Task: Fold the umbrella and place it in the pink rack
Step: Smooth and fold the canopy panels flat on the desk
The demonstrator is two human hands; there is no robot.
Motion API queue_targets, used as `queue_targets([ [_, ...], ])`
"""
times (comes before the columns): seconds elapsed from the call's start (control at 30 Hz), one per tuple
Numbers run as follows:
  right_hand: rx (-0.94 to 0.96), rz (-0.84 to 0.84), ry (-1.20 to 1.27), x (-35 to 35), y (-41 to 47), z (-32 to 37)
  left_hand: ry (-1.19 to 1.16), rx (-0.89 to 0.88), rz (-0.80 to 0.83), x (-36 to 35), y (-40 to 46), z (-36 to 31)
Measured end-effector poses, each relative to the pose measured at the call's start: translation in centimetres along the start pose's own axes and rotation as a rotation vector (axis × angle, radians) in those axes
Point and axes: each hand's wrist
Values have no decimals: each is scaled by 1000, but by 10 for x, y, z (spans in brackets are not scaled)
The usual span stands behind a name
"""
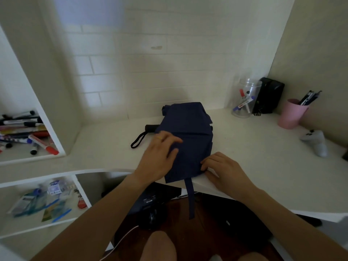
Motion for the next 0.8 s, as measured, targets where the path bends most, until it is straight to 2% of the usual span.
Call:
queue_targets([
  [0.07, -20, 80, 27, 4, 4, 0, 165, -135, 232, -8, 9, 2],
  [0.13, -84, 177, 83, 14, 12, 1, 317, -155, 421, -15, 6, 9],
  [0.17, -118, 178, 130, 18, 18, 3, 369, -155, 464, -19, 3, 14],
  [0.27, -119, 0, 221, 12, 42, 11, 406, -184, 466, -24, 0, 19],
  [0.3, -112, 4, 206, 5, 50, 12, 414, -191, 461, -24, 1, 19],
  [0.47, -125, 444, 22, -36, 51, -3, 453, -160, 475, -25, -2, 25],
  [0.63, -162, 622, 2, -19, 36, -29, 437, -96, 508, -15, -4, 43],
  [0.73, -189, 644, 55, -4, 31, -38, 451, -86, 484, -8, -8, 54],
  [0.8, -303, 507, 224, 6, 37, -35, 437, -89, 474, -8, -9, 54],
])
Point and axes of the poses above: each hand's wrist, its own y-axis towards the middle knuckle, its own x-axis out of the back of the hand, z = x × y, and after that the axes turned 6 degrees about x, right-handed
